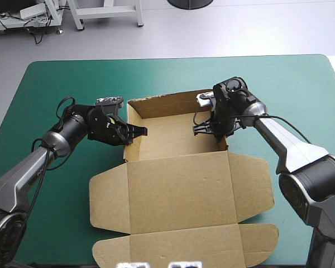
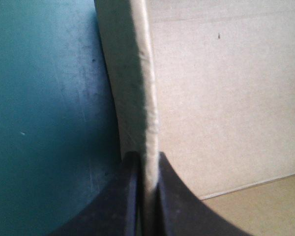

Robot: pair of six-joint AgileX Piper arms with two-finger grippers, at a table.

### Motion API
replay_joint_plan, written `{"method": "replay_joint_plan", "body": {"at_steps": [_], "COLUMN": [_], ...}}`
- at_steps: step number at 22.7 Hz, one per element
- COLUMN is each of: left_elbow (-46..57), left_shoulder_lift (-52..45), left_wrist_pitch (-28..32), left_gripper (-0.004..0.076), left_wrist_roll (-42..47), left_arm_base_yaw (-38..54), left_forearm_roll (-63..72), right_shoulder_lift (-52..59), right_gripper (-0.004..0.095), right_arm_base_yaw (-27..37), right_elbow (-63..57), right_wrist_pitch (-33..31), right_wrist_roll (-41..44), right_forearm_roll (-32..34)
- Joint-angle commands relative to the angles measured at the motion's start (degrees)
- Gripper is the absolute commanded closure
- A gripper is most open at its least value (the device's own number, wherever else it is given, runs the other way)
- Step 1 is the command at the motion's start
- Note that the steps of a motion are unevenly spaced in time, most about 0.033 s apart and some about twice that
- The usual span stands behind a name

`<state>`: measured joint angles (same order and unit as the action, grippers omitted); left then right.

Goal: Fold the box

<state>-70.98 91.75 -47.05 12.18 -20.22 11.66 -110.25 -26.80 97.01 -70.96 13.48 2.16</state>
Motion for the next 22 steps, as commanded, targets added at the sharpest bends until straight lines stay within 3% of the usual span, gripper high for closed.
{"method": "replay_joint_plan", "body": {"at_steps": [1, 11, 17, 20, 22], "left_elbow": [-1.8, -1.8, -1.8, -1.8, -1.8], "left_shoulder_lift": [-1.5, -1.0, -1.0, -1.0, -1.0], "left_wrist_pitch": [-3.1, -12.8, -8.2, -10.2, -12.1], "left_gripper": [0.0733, 0.0733, 0.0733, 0.0729, 0.0693], "left_wrist_roll": [1.8, 1.6, 1.3, 1.2, 1.1], "left_arm_base_yaw": [-0.9, -1.0, -1.0, -1.0, -0.9], "left_forearm_roll": [-1.0, -9.8, -3.8, -2.0, -2.0], "right_shoulder_lift": [2.7, 0.4, 0.2, 0.2, 0.2], "right_gripper": [0.0926, 0.0928, 0.0914, 0.076, 0.057], "right_arm_base_yaw": [-0.8, -0.8, -0.8, -0.8, -0.8], "right_elbow": [0.4, 0.4, 0.5, 0.5, 0.6], "right_wrist_pitch": [-0.2, 0.1, -0.6, -0.6, -0.8], "right_wrist_roll": [-0.3, -0.9, -3.3, -4.2, -6.2], "right_forearm_roll": [-4.0, -13.3, -9.8, -9.7, -9.5]}}
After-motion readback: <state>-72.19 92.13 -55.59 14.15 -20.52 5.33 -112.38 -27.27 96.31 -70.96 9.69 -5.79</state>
